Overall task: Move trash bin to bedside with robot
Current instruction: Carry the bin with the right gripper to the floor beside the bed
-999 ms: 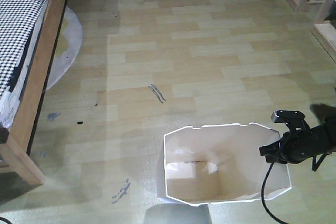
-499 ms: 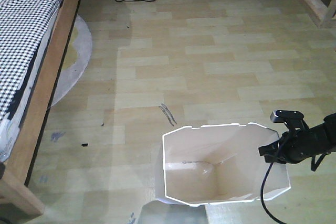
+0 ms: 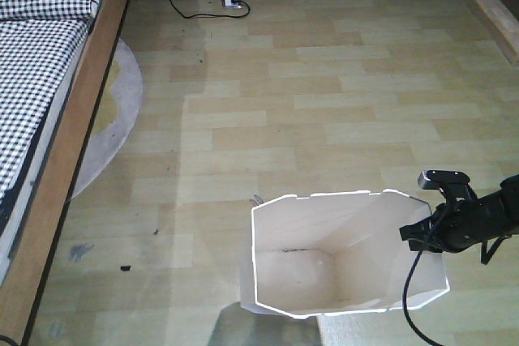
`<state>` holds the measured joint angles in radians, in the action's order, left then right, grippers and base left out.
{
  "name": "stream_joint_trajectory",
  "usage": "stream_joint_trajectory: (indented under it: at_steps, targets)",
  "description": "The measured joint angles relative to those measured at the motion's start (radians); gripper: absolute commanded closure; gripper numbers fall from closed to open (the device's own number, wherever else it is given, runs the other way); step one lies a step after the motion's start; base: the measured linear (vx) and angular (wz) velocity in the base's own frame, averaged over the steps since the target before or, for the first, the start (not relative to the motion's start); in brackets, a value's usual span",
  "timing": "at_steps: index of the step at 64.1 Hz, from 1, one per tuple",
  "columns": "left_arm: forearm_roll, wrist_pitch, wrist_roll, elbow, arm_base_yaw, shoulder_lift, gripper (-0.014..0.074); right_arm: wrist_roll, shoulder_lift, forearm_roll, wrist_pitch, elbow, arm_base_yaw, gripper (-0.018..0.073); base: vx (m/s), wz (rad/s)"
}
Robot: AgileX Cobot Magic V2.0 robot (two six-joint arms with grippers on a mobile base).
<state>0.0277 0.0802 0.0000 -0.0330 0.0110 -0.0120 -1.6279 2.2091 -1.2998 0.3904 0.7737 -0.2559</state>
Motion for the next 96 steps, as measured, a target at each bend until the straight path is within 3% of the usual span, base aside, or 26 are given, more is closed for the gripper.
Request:
stream_joint_trajectory:
  at_steps: [96]
  targets:
    - [0.000,0.000,0.000,0.000,0.000,0.000,0.0603,0.000,0.000,0.000,0.001,0.000,0.000,0.0561,0.36,0.04]
